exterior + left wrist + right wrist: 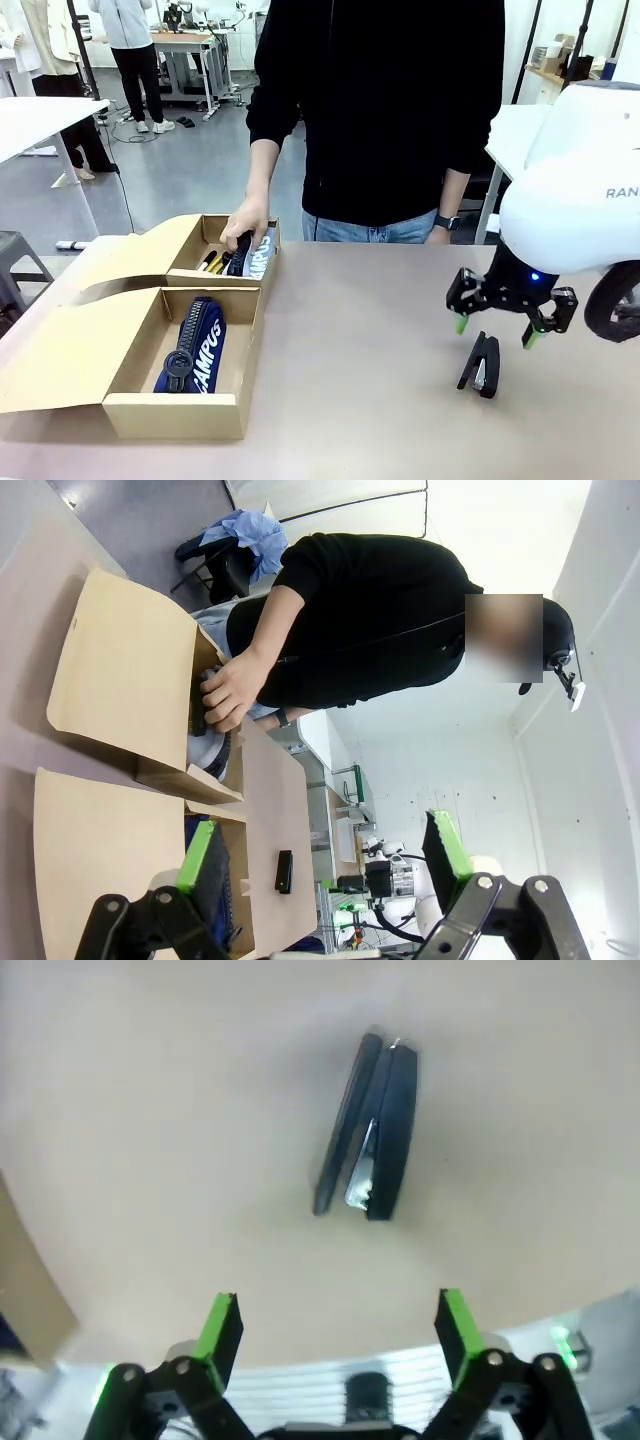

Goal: Place items inside the box.
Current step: Pick up a Pencil pouch or Stapler and place it inside the Mailer Box closest to the robot.

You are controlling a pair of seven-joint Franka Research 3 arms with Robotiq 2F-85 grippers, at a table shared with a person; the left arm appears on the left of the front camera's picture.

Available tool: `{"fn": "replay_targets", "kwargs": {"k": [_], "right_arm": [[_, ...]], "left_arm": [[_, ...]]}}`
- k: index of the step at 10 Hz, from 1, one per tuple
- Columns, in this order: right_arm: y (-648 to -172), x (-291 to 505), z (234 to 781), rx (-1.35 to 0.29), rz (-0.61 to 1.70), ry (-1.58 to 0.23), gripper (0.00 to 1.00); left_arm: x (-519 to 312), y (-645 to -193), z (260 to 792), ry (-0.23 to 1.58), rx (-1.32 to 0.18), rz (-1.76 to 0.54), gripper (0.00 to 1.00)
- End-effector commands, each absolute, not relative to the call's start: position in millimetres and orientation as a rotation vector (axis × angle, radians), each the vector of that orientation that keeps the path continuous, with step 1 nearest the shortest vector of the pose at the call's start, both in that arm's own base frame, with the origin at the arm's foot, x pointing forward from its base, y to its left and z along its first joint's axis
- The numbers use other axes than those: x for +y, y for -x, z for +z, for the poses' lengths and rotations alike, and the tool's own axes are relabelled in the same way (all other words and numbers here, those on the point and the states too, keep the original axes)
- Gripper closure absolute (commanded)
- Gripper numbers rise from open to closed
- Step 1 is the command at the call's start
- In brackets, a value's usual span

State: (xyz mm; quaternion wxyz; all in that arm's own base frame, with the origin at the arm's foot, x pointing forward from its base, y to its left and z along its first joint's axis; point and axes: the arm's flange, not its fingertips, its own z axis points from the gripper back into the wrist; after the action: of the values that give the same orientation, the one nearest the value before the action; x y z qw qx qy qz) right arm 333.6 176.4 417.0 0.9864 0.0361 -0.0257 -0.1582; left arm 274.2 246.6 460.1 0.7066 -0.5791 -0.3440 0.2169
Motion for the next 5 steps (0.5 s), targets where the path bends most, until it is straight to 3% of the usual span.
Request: {"fn": "replay_targets", "kwargs": {"k": [1,5], "right_arm": [[-329,175,393,-0.16,-0.557,-0.061,0.0],[-338,158,376,-0.083,-0.592,0.004,0.0]], "left_arm": [[246,-275,461,1.302,-0.798,0.465,0.0],[246,-275,461,1.302,-0.798,0.465,0.0]]}}
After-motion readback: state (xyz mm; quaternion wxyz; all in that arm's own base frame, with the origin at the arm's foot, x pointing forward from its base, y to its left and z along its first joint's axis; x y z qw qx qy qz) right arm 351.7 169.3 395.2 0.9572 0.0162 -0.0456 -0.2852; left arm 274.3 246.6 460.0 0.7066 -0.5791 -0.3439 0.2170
